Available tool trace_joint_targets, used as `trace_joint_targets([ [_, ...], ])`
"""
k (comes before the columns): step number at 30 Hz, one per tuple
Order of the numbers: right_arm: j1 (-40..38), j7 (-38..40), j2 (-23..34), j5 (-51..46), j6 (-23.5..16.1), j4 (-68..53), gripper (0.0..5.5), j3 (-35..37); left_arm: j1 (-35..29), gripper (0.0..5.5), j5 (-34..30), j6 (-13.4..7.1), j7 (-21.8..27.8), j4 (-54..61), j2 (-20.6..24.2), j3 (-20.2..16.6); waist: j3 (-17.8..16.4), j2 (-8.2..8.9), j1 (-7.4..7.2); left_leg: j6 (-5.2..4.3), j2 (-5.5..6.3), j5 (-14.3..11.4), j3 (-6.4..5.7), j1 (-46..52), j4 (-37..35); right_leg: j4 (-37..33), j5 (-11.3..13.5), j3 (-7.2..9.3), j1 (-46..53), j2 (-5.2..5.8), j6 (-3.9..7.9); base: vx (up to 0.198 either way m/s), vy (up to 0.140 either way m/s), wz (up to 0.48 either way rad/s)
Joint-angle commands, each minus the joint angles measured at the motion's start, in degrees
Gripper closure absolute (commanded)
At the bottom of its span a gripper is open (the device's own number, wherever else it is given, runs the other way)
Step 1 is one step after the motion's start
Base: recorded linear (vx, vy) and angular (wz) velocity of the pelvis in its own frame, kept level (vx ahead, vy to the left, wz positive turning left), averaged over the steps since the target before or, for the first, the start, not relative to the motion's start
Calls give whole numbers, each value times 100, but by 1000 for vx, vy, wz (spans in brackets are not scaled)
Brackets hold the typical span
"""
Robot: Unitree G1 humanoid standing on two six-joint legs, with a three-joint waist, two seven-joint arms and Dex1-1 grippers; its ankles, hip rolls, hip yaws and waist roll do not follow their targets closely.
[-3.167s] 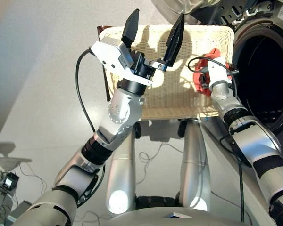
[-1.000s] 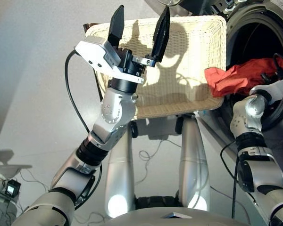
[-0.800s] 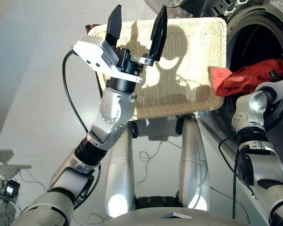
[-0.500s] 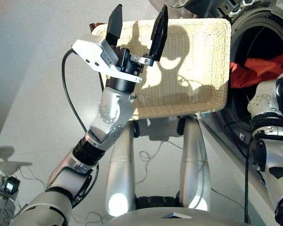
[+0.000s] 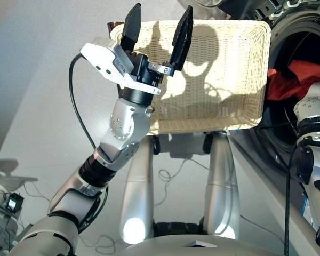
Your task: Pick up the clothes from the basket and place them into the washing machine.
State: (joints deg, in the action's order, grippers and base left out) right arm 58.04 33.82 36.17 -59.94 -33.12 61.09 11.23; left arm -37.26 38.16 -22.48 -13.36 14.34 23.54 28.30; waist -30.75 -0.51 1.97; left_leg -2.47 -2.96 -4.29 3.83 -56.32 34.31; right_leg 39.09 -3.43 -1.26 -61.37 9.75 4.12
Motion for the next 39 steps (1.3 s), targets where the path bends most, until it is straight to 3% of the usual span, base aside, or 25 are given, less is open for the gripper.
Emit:
trace_joint_targets([
  [1, 18, -311, 507, -234, -352, -262, 0, -64, -110, 0, -27, -305, 162, 716, -118, -149, 96, -156, -84, -178, -98, -438, -34, 321, 231, -204, 3, -112, 491, -50, 300, 0, 0, 0],
  [3, -131, -413, 350, -120, -198, -259, 0, -184, -85, 0, -23, -293, 163, 720, -147, -167, 96, -130, -96, -183, -108, -517, -25, 366, 263, -176, -62, -119, 527, -63, 300, 0, 0, 0],
  [13, -486, -922, -252, 224, 336, -359, 0, -787, -13, 0, 26, -247, 196, 715, -280, -232, 96, -40, -149, -158, -126, -452, 14, 298, 232, -260, 58, -129, 469, -85, 277, 0, 0, 0],
  [25, -991, -1320, -881, 303, 402, -1260, 0, -1203, 134, 0, 85, -160, 198, 692, -413, -330, 96, 54, -182, -152, -142, -484, 57, 356, 224, -282, 52, -127, 516, -97, 272, 0, 0, 0],
  [35, -2639, -2015, -1550, 2157, 869, -3216, 0, -2583, 779, 0, 181, -90, 336, 180, -514, -534, 96, 110, -229, -147, -114, -259, 84, 767, -152, -588, 201, -85, 918, -79, 279, 0, 0, 0],
  [39, -3027, -2113, -1541, 2745, 902, -3631, 0, -2742, 1150, 0, -7, -88, 434, -19, -433, -725, 96, 104, -226, -164, -92, -165, 88, 1192, -436, -801, 238, -34, 1341, -58, 310, 19, -4, -9],
])
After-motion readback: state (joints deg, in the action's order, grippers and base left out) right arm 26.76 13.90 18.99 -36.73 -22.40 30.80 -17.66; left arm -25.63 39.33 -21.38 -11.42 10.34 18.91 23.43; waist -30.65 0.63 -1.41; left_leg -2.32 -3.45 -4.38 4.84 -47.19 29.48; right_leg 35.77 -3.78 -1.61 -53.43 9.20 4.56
